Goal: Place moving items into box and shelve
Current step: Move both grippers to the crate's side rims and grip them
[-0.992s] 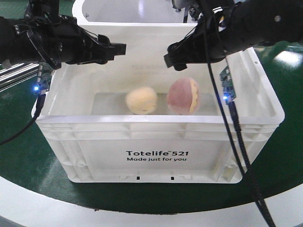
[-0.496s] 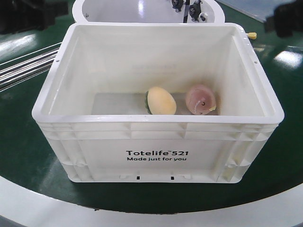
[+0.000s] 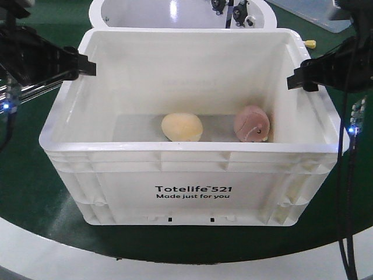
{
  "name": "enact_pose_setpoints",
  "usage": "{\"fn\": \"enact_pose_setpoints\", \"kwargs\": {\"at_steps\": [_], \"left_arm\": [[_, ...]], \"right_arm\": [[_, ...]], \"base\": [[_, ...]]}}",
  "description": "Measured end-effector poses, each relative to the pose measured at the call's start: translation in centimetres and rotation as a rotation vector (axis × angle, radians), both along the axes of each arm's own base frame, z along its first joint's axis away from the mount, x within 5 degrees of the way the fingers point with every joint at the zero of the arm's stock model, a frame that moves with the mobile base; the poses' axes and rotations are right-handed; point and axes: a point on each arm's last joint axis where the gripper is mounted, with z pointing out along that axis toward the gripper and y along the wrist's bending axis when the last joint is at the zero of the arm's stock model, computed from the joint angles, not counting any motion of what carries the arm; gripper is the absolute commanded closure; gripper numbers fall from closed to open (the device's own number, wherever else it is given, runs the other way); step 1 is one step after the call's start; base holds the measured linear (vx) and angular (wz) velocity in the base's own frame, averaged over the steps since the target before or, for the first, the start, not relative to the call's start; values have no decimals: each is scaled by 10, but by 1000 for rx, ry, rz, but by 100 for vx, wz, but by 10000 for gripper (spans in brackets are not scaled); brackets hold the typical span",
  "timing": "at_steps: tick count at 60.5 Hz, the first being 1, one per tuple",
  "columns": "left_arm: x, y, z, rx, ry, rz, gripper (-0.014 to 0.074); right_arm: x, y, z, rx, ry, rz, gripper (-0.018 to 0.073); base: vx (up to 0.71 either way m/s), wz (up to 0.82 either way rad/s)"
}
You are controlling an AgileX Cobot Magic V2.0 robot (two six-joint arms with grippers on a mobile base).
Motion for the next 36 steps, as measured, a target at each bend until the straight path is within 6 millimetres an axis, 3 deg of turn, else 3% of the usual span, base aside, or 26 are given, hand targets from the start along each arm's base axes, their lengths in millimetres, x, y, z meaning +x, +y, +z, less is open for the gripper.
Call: {"fn": "enact_pose_setpoints", "kwargs": {"at_steps": [12,21,29,36], "left_arm": [[8,-4,-18,18,77,-15,13],[9,-3,-19,38,91,-19,78],[9,-3,-19,36,95,-18,244],[8,-6,-17,15,109,-21,458]], "right_arm": [[9,4,-16,48,64,-9,20],[12,6,-19,70,76,-16,162],[11,7,-18,94,96,-15,383],[10,8,-18,109,108,-25,575]], "base": [[0,0],[0,0],[0,0],[0,0]]}}
